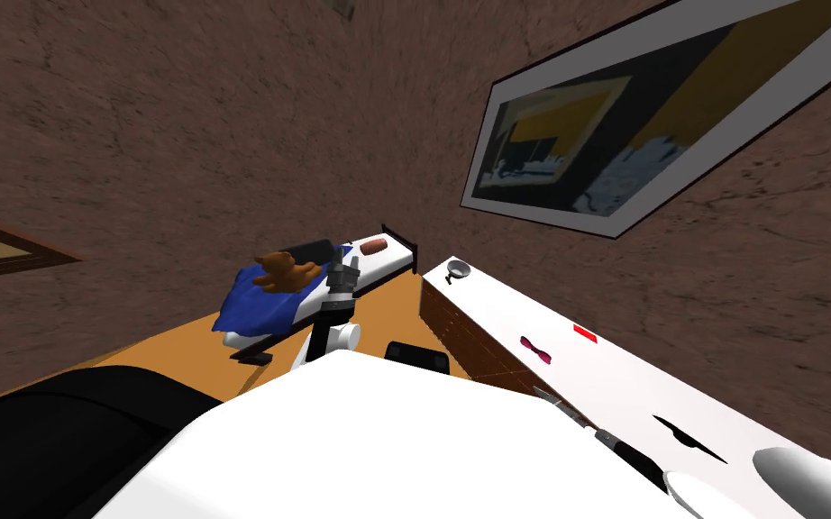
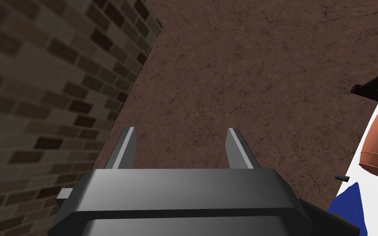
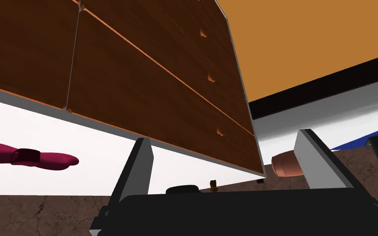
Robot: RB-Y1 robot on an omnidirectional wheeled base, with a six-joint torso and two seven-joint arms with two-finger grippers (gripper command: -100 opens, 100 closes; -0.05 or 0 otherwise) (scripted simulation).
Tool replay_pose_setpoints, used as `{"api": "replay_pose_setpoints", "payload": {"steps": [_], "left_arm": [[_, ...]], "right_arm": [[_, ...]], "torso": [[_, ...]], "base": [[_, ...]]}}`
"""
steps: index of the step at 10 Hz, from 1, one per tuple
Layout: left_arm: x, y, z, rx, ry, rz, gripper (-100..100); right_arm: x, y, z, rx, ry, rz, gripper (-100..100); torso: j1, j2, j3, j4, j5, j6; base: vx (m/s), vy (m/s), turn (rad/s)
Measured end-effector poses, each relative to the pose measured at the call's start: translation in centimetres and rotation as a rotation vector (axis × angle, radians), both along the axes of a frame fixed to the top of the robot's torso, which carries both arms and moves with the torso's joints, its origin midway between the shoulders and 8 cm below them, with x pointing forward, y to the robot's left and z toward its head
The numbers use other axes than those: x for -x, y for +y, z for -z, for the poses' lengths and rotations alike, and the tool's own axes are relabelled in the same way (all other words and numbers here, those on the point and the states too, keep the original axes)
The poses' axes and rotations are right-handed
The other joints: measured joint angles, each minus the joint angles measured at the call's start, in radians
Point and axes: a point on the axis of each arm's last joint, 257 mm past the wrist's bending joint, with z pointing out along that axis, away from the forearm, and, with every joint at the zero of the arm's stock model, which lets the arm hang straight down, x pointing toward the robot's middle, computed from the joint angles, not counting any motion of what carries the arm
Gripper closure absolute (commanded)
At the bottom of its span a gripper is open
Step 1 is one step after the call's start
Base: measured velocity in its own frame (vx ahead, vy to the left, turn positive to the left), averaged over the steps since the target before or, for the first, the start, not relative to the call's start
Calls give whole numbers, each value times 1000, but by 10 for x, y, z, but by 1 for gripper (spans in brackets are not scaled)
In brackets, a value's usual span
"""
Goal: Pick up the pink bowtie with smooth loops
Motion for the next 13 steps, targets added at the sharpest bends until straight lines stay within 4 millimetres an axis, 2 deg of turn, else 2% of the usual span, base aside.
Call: {"api": "replay_pose_setpoints", "payload": {"steps": [2, 3, 6, 8, 11, 13], "left_arm": [[0, 0, 0, 0, 0, 0, 0], [0, 0, 0, 0, 0, 0, 0], [0, 0, 0, 0, 0, 0, 0], [0, 0, 0, 0, 0, 0, 0], [0, 0, 0, 0, 0, 0, 0], [0, 0, 0, 0, 0, 0, 0]], "right_arm": [[12, -34, 13, 105, 51, -51, -100], [27, -56, 16, 166, 83, -77, -100], [54, -108, 18, 301, 155, -144, -100], [63, -132, 21, 365, 188, -173, -100], [96, -181, 18, 484, 264, -235, -100], [104, -196, 17, 524, 289, -263, -100]], "torso": [[0, -2, -1, 0, 0, -1], [1, -3, -2, -1, 0, 0], [0, -3, -2, -1, 0, 0], [-1, -2, -1, -1, 0, 0], [-1, -6, -4, -1, 0, 0], [-1, -3, -2, -1, 0, 0]], "base": [[74, 50, 232], [73, 38, 35], [75, 33, 133], [87, 22, 146], [119, 8, 140], [75, 6, 96]]}}
